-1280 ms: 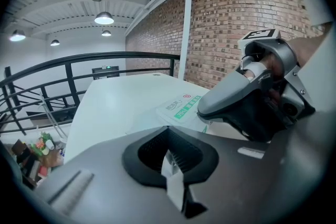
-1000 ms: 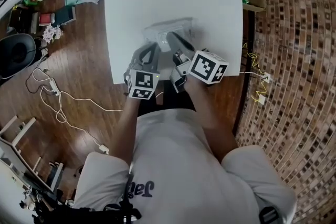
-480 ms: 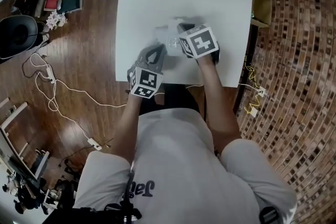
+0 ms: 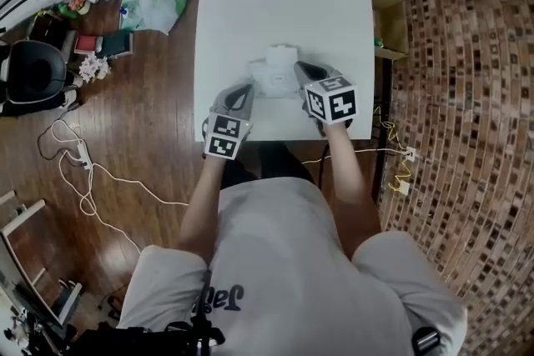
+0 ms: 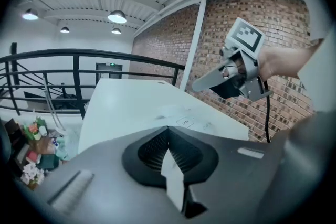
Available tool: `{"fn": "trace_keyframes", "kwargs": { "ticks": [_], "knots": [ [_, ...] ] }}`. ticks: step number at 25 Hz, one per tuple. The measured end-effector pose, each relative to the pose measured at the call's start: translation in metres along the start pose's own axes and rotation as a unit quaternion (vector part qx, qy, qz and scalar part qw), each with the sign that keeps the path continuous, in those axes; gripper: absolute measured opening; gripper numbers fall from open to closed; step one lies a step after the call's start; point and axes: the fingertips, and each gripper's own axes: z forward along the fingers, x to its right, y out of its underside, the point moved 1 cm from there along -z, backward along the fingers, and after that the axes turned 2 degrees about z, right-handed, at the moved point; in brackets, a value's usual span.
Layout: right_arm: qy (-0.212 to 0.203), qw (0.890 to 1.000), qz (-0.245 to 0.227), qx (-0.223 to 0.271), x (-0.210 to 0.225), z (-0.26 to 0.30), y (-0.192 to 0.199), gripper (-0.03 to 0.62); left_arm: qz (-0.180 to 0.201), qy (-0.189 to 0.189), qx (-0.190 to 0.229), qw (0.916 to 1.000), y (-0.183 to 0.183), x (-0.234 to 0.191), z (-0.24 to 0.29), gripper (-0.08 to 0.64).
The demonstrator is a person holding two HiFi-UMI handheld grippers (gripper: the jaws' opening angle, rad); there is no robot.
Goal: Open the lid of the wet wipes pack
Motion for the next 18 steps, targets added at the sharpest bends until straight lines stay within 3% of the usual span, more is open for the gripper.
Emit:
{"fn": "trace_keyframes", "kwargs": {
  "ticks": [4,10,14,18],
  "knots": [
    [0.037,0.995,0.040,0.086,-0.028,-0.063,0.012,-0.012,0.020,0.014,0.044,0.9987,-0.029,0.000,-0.037,0.017],
    [0.054,0.982,0.052,0.173,-0.084,-0.121,0.054,-0.012,0.046,0.041,0.117,0.9913,-0.064,0.035,-0.093,0.017],
    [0.047,0.975,0.039,0.212,-0.123,-0.151,0.078,-0.012,0.043,0.041,0.138,0.9886,-0.062,0.068,-0.125,0.017],
    [0.038,0.966,0.035,0.253,-0.143,-0.186,0.102,-0.012,0.074,0.031,0.149,0.9856,-0.050,0.106,-0.156,0.017]
  ]
}}
